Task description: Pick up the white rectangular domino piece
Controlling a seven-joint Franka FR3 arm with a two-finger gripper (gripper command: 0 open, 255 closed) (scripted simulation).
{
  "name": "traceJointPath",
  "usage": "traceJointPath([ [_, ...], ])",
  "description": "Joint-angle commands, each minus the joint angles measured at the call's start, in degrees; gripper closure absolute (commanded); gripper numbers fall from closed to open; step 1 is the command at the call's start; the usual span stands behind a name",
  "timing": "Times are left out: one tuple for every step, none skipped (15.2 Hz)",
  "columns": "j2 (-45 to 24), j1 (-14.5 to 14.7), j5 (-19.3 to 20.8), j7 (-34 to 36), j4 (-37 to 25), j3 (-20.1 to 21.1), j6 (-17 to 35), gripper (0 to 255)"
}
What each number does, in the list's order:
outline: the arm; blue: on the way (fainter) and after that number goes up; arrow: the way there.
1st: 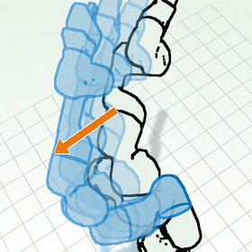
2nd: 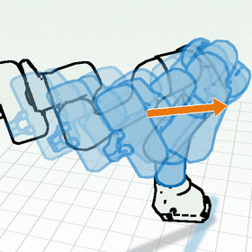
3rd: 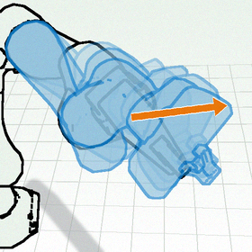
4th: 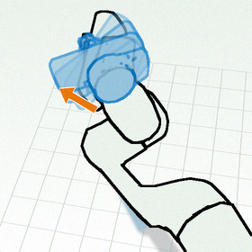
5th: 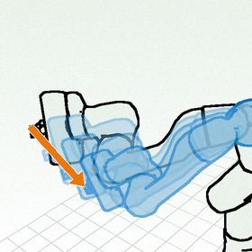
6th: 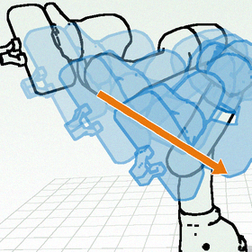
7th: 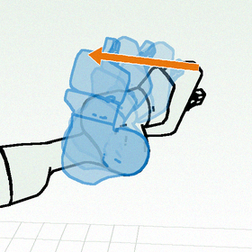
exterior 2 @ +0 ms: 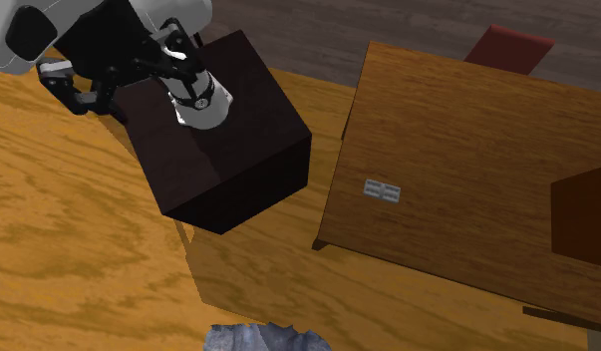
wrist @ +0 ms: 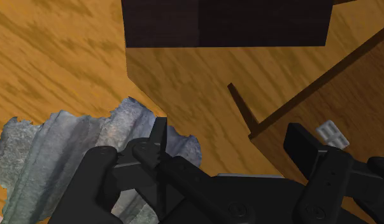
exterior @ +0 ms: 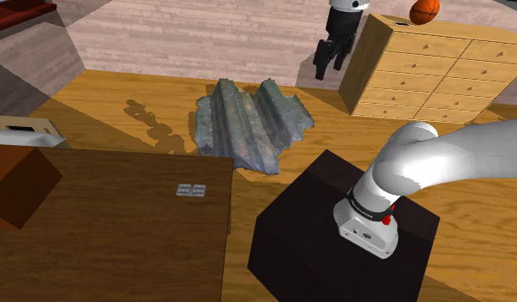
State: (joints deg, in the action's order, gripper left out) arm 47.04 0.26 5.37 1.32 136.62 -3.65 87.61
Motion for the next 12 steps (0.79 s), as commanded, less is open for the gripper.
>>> traceJointPath([
  [0.0, 0.0, 0.0, 0.0, 0.0, 0.0, 0.0, 0],
  [-0.9, 0.5, -0.3, -0.1, 0.9, 0.3, 1.8, 0],
  [-1.9, 1.1, -0.7, -0.2, 1.7, 0.5, 3.6, 0],
  [-3.0, 1.6, -1.0, -0.3, 2.4, 0.8, 5.5, 0],
  [-4.1, 2.1, -1.3, -0.4, 3.1, 1.1, 7.3, 0],
  [-5.3, 2.7, -1.7, -0.5, 3.8, 1.4, 9.1, 0],
  [-6.5, 3.2, -2.0, -0.6, 4.3, 1.7, 11.0, 0],
  [-7.8, 3.8, -2.3, -0.7, 4.8, 2.0, 12.8, 0],
  [-9.2, 4.3, -2.6, -0.9, 5.2, 2.3, 14.6, 0],
  [-10.6, 4.9, -2.9, -1.0, 5.6, 2.6, 16.5, 0],
  [-12.1, 5.4, -3.2, -1.1, 5.9, 2.9, 18.3, 0],
  [-13.7, 5.9, -3.5, -1.3, 6.1, 3.2, 20.1, 0],
])
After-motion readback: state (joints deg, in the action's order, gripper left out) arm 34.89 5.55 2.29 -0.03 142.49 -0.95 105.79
